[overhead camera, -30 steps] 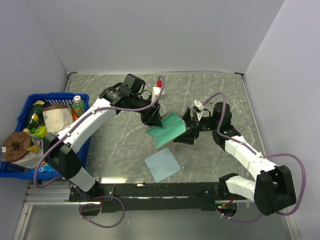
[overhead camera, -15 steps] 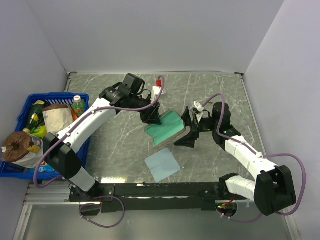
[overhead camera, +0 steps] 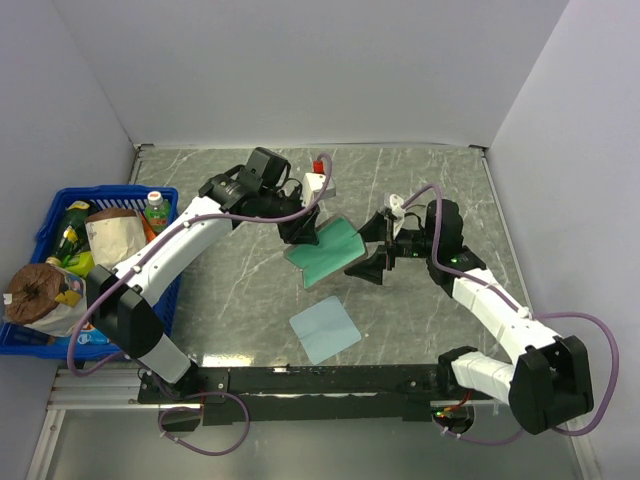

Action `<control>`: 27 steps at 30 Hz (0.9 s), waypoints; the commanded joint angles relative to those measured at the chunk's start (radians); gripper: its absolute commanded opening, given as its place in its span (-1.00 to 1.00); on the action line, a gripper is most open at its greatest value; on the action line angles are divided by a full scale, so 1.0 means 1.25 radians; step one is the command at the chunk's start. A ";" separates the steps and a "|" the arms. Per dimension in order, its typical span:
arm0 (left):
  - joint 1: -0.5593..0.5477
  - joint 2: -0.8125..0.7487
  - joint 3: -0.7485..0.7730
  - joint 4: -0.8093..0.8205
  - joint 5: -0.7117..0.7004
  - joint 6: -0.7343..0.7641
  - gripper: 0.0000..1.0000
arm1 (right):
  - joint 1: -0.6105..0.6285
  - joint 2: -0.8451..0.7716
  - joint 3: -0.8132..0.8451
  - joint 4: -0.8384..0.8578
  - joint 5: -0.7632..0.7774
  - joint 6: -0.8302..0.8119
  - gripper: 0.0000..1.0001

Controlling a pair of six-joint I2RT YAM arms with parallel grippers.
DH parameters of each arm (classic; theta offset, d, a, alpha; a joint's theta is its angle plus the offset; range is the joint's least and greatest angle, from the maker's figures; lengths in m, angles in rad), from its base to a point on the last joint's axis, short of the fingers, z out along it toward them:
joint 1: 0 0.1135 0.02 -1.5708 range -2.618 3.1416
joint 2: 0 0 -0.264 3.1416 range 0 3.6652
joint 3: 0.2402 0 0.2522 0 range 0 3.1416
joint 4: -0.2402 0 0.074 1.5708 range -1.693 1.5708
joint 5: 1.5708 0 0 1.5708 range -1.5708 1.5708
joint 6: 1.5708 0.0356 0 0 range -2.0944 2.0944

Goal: Organize the sunglasses

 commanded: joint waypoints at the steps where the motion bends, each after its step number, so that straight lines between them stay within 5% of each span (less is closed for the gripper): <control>1: 0.004 -0.033 0.036 0.005 -0.074 0.033 -0.47 | -0.011 -0.037 0.037 -0.005 0.137 -0.072 1.00; 17: 0.001 0.013 0.027 0.019 -0.268 0.152 -0.48 | -0.104 -0.105 0.044 -0.034 0.201 -0.104 1.00; 27: -0.026 0.138 0.088 0.010 -0.316 0.264 -0.48 | -0.200 -0.173 0.029 0.015 0.344 -0.076 1.00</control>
